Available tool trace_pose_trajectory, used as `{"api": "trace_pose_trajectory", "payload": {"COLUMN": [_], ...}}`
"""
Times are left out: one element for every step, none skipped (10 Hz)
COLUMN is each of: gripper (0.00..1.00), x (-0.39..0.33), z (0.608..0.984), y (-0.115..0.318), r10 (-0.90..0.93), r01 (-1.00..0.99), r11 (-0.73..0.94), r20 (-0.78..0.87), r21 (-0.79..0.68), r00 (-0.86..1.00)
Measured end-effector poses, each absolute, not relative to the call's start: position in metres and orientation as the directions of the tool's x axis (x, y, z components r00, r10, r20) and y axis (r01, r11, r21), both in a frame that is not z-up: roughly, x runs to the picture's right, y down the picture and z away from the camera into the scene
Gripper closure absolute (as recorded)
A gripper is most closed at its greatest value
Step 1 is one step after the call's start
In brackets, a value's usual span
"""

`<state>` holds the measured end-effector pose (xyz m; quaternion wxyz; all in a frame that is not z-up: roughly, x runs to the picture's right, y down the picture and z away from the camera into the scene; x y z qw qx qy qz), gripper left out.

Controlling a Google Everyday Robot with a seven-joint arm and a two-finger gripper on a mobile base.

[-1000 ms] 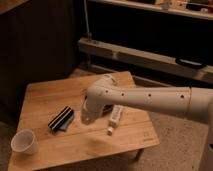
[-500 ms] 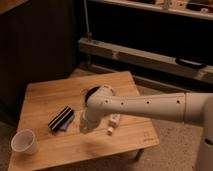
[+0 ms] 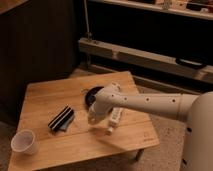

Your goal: Push the ceramic bowl across the table

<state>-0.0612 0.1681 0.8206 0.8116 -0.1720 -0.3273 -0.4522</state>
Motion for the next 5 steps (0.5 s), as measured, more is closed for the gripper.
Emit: {"api": "trace_pose_trajectory", "payload": {"gripper": [1.0,1.0,1.0,1.0,1.0], "x": [-0.051,-0.047,-0.043,-0.034,-0.032], "z": [0.827,0.831,0.835,0.84,0.843], "y": [0.166,0.165,0.162,0.159,0.156], "r10": [-0.619,-0.619,-0.619,-0.618,-0.619], "r01": [0.835,0.828,0.82,0.81,0.805], "r11": [0.551,0.561,0.572,0.587,0.593], "r20": [0.673,0.664,0.654,0.639,0.63], "r21": [0.004,-0.001,-0.005,-0.013,-0.017], "r00": [0.406,0.42,0.435,0.458,0.469]}}
